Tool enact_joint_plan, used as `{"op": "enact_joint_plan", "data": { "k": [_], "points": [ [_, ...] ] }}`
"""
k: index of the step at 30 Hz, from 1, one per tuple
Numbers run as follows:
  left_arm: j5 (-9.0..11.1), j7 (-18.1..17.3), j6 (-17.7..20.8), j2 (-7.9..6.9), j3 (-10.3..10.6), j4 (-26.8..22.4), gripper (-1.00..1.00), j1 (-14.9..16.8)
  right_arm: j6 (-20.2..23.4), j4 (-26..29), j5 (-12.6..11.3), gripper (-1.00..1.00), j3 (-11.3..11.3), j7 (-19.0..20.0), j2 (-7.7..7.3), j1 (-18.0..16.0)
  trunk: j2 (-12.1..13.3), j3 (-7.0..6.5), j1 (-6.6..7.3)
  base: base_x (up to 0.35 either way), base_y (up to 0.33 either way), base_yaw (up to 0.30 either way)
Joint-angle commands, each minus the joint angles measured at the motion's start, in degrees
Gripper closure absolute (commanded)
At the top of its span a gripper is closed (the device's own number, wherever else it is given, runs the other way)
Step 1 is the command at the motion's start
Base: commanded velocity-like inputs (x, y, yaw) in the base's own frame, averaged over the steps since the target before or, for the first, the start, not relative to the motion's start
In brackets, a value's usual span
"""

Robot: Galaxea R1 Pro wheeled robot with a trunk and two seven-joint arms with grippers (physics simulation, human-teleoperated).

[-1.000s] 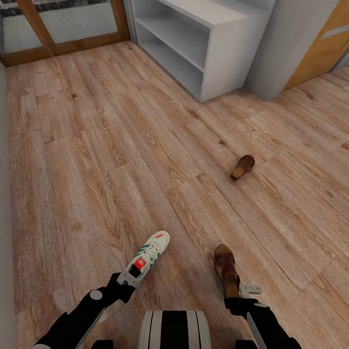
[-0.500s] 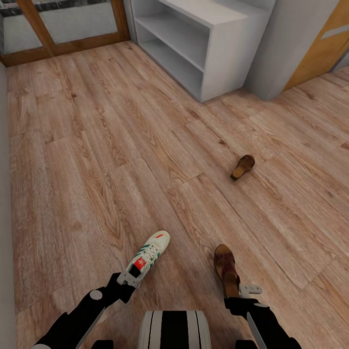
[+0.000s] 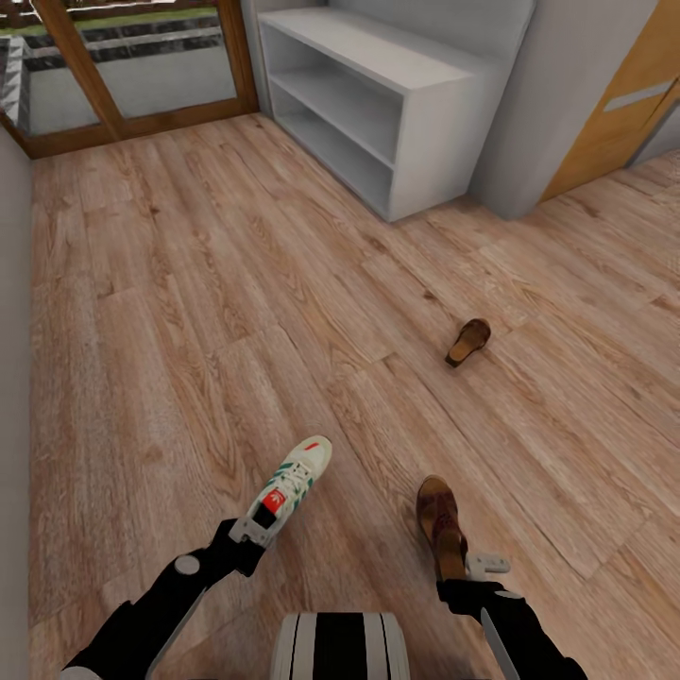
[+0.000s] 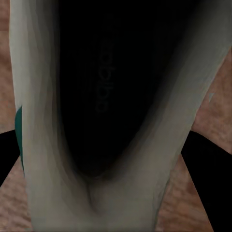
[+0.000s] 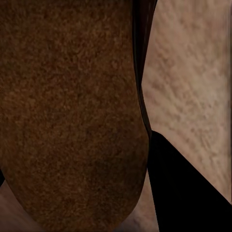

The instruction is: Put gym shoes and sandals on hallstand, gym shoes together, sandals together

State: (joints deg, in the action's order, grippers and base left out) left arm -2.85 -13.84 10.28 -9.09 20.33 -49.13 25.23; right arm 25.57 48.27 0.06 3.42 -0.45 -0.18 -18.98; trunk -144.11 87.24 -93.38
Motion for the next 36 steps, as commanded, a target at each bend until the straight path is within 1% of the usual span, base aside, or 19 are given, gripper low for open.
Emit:
{"op": "enact_joint_plan", "data": {
  "k": [1, 3, 6, 7, 8, 9, 10, 12, 13, 19, 20, 21, 22, 25, 26, 29, 32, 34, 36],
  "points": [
    [-0.34, -0.13, 0.29, -0.05, -0.35, -0.62, 1.0, -0.01, 0.35, 0.09, -0.16, 1.0, 0.01, -0.16, 0.0, 0.0, 0.0, -0.19, 0.03, 0.0, 0.0, 0.0],
    [-0.32, -0.16, 0.4, -0.02, -2.54, -2.64, 1.0, -0.01, 0.35, 0.08, -0.15, 1.0, 0.01, -0.16, 0.0, 0.0, 0.03, -0.63, 0.08, 0.0, 0.0, 0.0],
    [-0.32, -0.2, 0.89, 0.01, -4.68, -4.94, 1.0, -0.01, 0.35, 0.07, -0.15, 1.0, 0.01, -0.16, 0.0, 0.0, 0.07, -1.3, 0.16, 0.0, 0.0, 0.0],
    [-0.31, -0.2, 2.21, 0.02, -5.52, -6.19, 1.0, -0.01, 0.35, 0.07, -0.17, 1.0, 0.01, -0.16, 0.0, 0.0, 0.08, -1.52, 0.19, 0.0, 0.0, 0.0],
    [-0.31, -0.21, 3.26, 0.02, -5.9, -6.85, 1.0, -0.01, 0.35, 0.07, -0.17, 1.0, 0.01, -0.16, 0.0, 0.0, 0.1, -1.74, 0.21, 0.0, 0.0, 0.0],
    [-0.31, -0.21, 5.92, 0.03, -6.54, -8.26, 1.0, -0.01, 0.35, 0.08, -0.17, 1.0, 0.01, -0.16, 0.0, 0.0, 0.11, -1.96, 0.24, 0.0, 0.0, 0.0],
    [-0.31, -0.21, 7.39, 0.01, -6.8, -9.01, 1.0, -0.01, 0.35, 0.08, -0.17, 1.0, 0.01, -0.16, 0.0, 0.0, 0.12, -2.18, 0.26, 0.0, 0.0, 0.0],
    [-0.31, -0.22, 12.74, 0.01, -7.46, -12.35, 1.0, -0.01, 0.35, 0.07, -0.18, 1.0, 0.01, -0.16, 0.0, 0.0, 0.15, -2.63, 0.31, 0.0, 0.0, 0.0],
    [-0.31, -0.22, 14.73, 0.02, -7.7, -14.01, 1.0, -0.01, 0.35, 0.09, -0.18, 1.0, 0.0, -0.16, 0.0, 0.0, 0.16, -2.85, 0.34, 0.0, 0.0, 0.0],
    [-0.21, -0.24, 21.47, 0.11, -8.87, -21.3, 1.0, -0.01, 0.35, 0.14, -0.16, 1.0, -0.1, -0.16, 0.02, 0.0, 0.24, -4.18, 0.49, 0.0, 0.0, 0.0],
    [-0.15, -0.26, 23.27, 0.14, -9.49, -22.91, 1.0, -0.01, 0.35, 0.14, -0.15, 1.0, -0.16, -0.16, 0.03, 0.0, 0.26, -4.4, 0.52, 0.0, 0.0, 0.0],
    [-0.13, -0.27, 24.13, 0.17, -9.86, -23.62, 1.0, -0.01, 0.35, 0.15, -0.15, 1.0, -0.19, -0.16, 0.04, 0.0, 0.27, -4.62, 0.55, 0.0, 0.0, 0.0],
    [-0.08, -0.28, 25.77, 0.25, -10.76, -24.82, 1.0, -0.01, 0.35, 0.15, -0.15, 1.0, -0.25, -0.16, 0.06, 0.0, 0.28, -4.84, 0.57, 0.0, 0.0, 0.0],
    [0.01, -0.3, 30.47, 1.02, -13.7, -27.15, 1.0, -0.01, 0.35, 0.15, -0.15, 1.0, -0.32, -0.16, 0.02, 0.0, 0.32, -5.51, 0.65, 0.0, 0.0, 0.0],
    [0.02, -0.3, 31.48, 1.28, -14.07, -27.5, 1.0, -0.01, 0.35, 0.15, -0.15, 1.0, -0.3, -0.16, 0.02, 0.0, 0.34, -5.73, 0.68, 0.0, 0.0, 0.0],
    [0.03, -0.31, 37.37, 2.48, -15.37, -30.23, 1.0, -0.01, 0.35, 0.87, -0.15, 1.0, -0.32, -0.16, 0.01, 0.0, 0.38, -6.39, 0.75, 0.0, 0.0, 0.0],
    [0.04, -0.31, 39.85, 2.94, -15.71, -31.91, 1.0, -0.01, 0.35, 2.85, -0.15, 1.0, -0.34, -0.16, 0.0, 0.0, 0.42, -7.06, 0.83, 0.0, 0.0, 0.0],
    [0.17, -0.31, 40.44, 3.05, -15.86, -32.27, 1.0, -0.01, 0.35, 3.44, -0.15, 1.0, -0.39, -0.13, 0.0, 0.0, 0.44, -7.5, 0.88, 0.0, 0.0, 0.0],
    [0.31, -0.31, 40.7, 3.12, -16.76, -32.34, 1.0, -0.02, 0.35, 3.71, -0.15, 1.0, -0.41, -0.1, 0.0, 0.0, 0.47, -7.94, 0.93, 0.0, 0.0, 0.0]
  ]
}}
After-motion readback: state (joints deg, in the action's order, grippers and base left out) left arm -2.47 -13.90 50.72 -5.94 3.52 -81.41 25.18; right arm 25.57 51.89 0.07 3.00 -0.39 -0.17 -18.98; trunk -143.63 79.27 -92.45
